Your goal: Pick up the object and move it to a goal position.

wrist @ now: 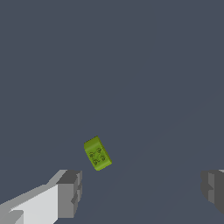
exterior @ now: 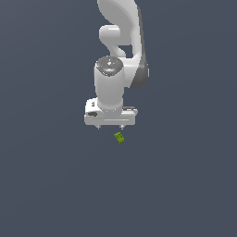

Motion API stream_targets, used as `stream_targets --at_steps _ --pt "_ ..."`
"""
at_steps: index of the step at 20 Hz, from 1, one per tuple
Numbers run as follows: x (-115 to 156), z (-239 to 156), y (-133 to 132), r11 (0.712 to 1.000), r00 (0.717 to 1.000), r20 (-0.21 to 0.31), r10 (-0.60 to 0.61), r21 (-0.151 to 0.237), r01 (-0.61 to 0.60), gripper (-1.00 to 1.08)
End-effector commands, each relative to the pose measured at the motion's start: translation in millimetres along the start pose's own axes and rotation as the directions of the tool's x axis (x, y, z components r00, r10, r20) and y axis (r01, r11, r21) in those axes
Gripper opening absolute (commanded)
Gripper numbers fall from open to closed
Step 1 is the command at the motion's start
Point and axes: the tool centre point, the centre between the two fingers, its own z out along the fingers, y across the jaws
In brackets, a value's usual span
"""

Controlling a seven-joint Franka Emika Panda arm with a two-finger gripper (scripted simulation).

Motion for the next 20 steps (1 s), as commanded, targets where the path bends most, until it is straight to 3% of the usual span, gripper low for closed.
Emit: stream_targets --at_steps 1,9,20 --pt "-2 7 -2 1.0 1.0 0.0 -0.029 0.001 0.029 1.0" --pt "-11 41 -16 0.981 0.981 -0.003 -0.194 0.011 0.194 1.0" --pt "-31 90 -39 0.901 0.901 -0.018 -0.432 0.031 0.433 1.0"
